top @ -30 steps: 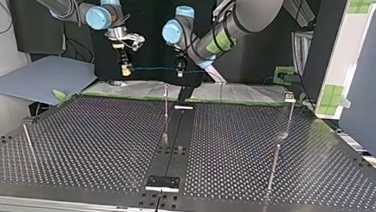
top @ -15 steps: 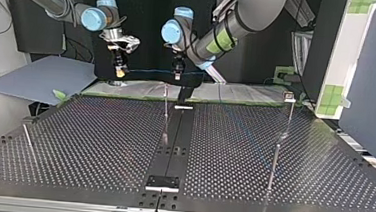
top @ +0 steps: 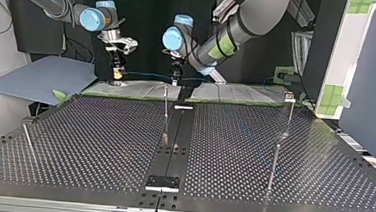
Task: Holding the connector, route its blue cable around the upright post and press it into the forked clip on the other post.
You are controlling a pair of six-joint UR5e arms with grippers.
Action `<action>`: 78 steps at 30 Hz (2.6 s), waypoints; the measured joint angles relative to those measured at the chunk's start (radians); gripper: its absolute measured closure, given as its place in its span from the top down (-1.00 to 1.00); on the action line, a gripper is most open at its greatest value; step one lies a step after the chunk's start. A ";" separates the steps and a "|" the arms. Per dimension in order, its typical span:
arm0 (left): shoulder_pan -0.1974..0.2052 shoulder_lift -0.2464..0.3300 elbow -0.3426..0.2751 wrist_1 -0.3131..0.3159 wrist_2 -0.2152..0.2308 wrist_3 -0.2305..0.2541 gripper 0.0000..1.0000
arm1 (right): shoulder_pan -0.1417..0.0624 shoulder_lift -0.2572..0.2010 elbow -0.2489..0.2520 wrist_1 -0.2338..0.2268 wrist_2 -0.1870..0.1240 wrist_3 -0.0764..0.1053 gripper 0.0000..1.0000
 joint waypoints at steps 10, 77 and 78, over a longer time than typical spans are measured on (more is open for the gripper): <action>0.026 -0.006 0.011 -0.015 0.010 0.000 -1.00 | 0.000 0.037 -0.024 0.007 -0.002 0.001 -1.00; 0.116 -0.048 0.140 -0.112 0.138 -0.004 -1.00 | -0.035 0.067 -0.141 0.047 0.037 0.022 -1.00; 0.117 -0.048 0.140 -0.112 0.134 -0.004 -1.00 | -0.037 0.067 -0.143 0.048 0.038 0.022 -1.00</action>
